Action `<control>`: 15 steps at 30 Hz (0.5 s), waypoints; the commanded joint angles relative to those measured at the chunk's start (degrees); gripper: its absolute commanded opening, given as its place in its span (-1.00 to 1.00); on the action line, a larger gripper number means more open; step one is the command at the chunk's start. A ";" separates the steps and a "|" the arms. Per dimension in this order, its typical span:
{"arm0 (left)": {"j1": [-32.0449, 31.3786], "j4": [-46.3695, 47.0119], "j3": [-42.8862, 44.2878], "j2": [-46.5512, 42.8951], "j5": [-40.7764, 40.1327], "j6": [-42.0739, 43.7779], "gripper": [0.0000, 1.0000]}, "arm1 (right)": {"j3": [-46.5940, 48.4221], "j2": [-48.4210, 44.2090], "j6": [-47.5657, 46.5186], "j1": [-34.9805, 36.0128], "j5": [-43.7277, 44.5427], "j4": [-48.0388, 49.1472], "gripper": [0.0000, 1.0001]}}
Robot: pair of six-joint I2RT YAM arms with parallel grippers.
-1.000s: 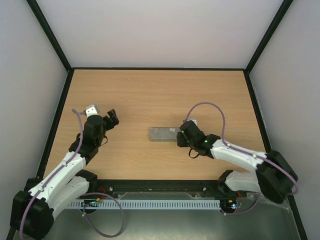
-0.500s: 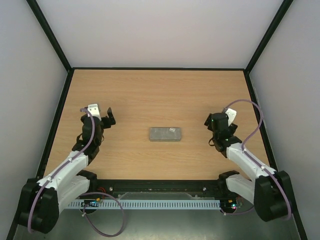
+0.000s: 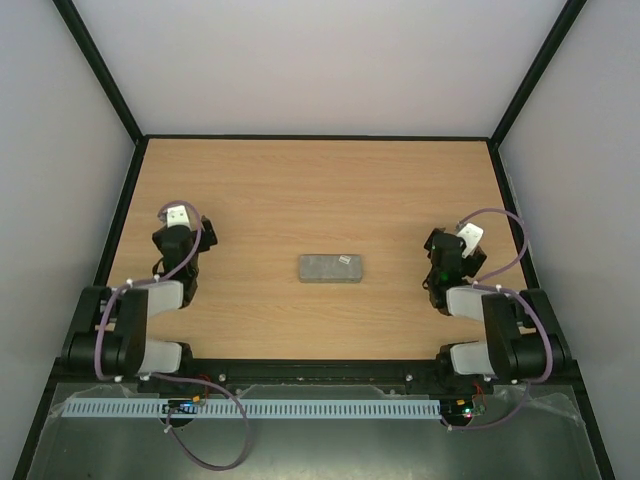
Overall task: Organize the sunglasses
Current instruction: Reset both arms
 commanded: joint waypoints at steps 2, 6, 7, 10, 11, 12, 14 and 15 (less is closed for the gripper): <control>2.12 9.53 4.22 6.49 3.10 1.48 0.99 | -2.57 4.77 -1.28 -1.36 2.68 19.43 0.97; 2.89 14.70 4.43 10.44 3.01 3.05 0.99 | -2.54 6.31 -2.01 -1.20 0.99 20.76 0.97; 2.78 16.15 3.75 10.96 3.09 3.46 0.99 | -3.05 6.67 -3.21 -1.27 -0.08 22.41 0.97; 2.71 17.75 2.31 10.10 3.14 3.37 0.99 | -3.95 6.65 -5.59 -1.15 -5.18 24.72 0.97; 2.67 18.61 1.73 9.96 3.13 3.32 0.99 | -5.13 6.85 -6.56 -1.15 -6.70 27.50 0.97; 2.68 20.93 0.50 9.89 4.26 3.70 0.99 | -5.89 7.11 -7.49 -1.20 -8.07 29.26 0.97; 2.68 30.54 -4.00 11.74 8.27 5.80 0.99 | -6.58 6.97 -8.47 -1.11 -10.52 29.88 0.97; 2.42 36.71 -6.07 12.32 7.65 6.11 0.98 | -7.31 7.45 -9.29 -1.10 -12.43 31.71 0.97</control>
